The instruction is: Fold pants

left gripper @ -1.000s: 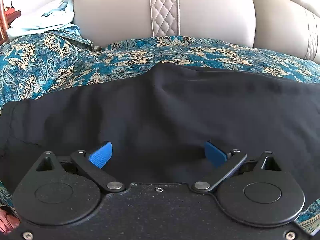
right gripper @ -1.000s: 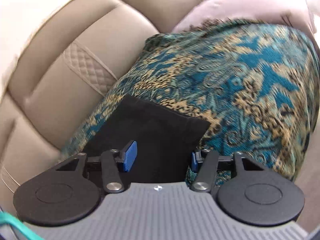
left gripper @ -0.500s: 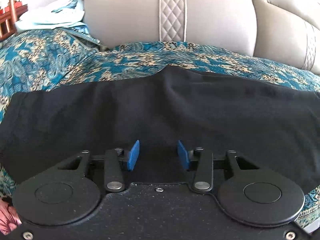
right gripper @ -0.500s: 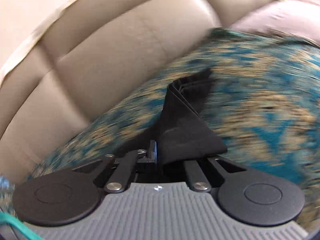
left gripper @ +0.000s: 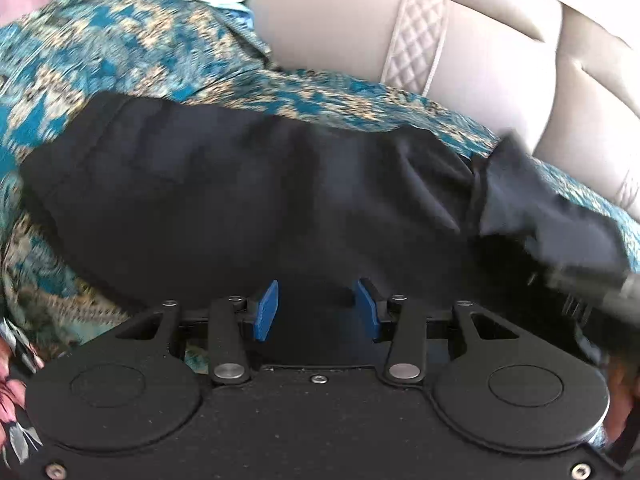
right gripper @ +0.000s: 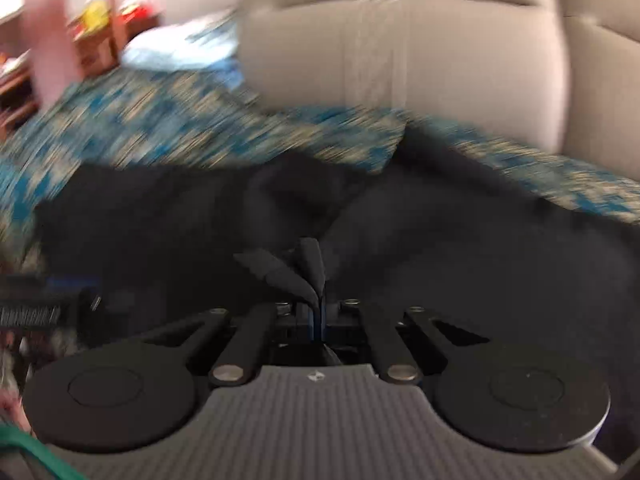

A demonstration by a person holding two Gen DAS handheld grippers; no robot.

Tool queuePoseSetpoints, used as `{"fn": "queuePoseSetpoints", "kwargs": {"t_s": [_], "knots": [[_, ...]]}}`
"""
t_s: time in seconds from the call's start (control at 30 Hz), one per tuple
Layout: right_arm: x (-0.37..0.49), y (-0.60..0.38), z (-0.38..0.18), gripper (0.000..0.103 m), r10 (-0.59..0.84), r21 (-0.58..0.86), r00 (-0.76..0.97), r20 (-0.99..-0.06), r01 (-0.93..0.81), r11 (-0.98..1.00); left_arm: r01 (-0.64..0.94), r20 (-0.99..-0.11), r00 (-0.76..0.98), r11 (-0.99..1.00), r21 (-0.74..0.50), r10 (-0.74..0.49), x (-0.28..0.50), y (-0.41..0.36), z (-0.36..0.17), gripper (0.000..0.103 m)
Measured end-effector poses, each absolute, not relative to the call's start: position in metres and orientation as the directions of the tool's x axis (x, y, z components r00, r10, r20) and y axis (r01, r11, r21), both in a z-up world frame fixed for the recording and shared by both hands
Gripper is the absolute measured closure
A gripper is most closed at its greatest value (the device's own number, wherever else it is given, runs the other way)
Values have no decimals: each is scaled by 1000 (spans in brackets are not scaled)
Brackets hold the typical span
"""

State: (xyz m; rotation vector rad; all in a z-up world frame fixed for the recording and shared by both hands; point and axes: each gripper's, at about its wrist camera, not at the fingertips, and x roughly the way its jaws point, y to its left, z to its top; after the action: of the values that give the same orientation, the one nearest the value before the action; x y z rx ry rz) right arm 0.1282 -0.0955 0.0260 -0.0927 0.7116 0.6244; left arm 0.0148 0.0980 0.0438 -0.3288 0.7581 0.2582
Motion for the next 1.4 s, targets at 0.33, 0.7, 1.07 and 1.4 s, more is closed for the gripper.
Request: {"fn": "queuePoseSetpoints", "kwargs": {"t_s": [0.33,0.7,1.07,1.4], "knots": [[83,-79,22,85,540,17,597,-593,-661,750,-337,-695,713,914,-225,92,8,106,47,58],[68,-87,21,19,684,109,466,-561,-778,619,-254,-649,759,941,-225,50,21,82,65,52],[70,-177,37,16,439,99,767,-468,-448,889,-118,-602,799,979,-169,-7,44,28,70,56],[65,-237,11,58,144,83,835,-531,-118,990,-94,-609,792,994,-55,41,50,-20,41,55]]}}
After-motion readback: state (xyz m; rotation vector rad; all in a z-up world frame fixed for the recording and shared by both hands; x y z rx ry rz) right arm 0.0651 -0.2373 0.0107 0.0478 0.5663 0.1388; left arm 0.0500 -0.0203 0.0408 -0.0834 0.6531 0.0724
